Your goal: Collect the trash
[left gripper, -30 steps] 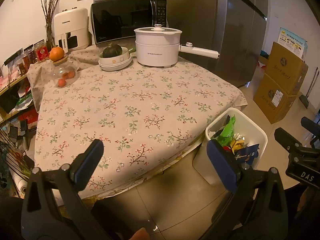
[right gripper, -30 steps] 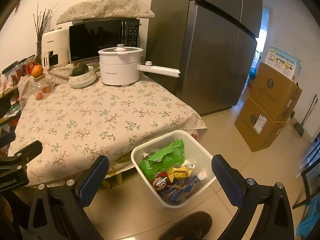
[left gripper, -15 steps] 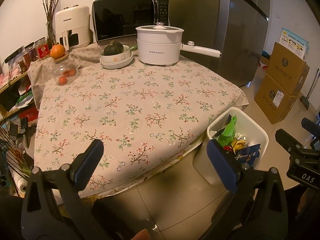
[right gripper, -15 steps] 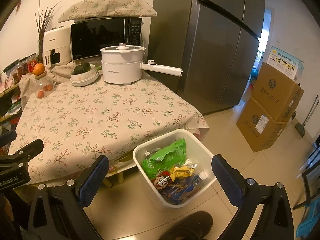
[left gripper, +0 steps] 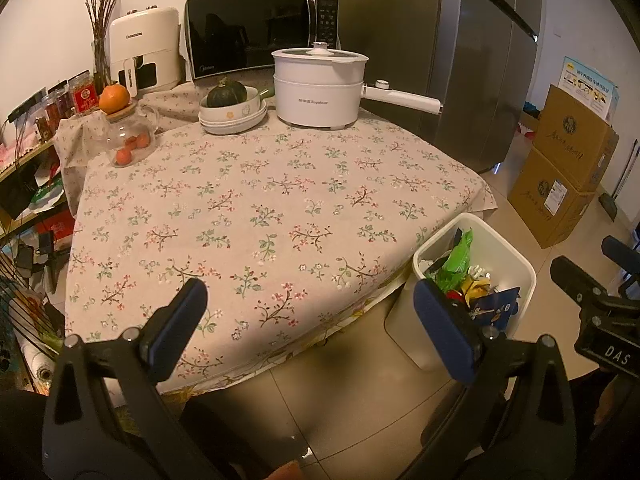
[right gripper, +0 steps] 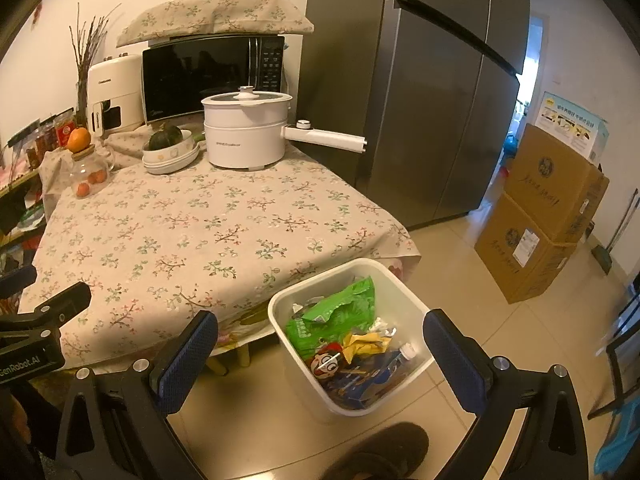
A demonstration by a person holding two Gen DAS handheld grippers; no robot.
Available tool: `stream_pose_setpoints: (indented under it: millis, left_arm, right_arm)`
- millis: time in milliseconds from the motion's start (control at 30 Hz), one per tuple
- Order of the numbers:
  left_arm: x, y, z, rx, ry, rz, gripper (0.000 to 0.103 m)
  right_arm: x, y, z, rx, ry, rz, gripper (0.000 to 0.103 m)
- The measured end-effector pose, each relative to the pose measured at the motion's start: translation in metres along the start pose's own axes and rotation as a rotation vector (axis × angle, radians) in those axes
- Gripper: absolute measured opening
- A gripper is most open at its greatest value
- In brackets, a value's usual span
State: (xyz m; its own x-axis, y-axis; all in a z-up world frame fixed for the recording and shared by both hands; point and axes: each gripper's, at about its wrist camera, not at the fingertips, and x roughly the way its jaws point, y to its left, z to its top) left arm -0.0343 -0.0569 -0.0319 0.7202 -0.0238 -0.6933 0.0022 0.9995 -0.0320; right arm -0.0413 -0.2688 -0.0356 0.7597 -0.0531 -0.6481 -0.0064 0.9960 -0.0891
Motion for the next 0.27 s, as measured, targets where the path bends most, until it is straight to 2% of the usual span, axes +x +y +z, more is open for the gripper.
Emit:
stream_pose_setpoints:
  millis: [267]
  left_arm:
    - [0.011,0.007,0.001,-0.037,0.04,-0.026,0.102]
  right_arm:
    - [0.007,-0.001,-0.002,0.028,0.022,0.0,0.103]
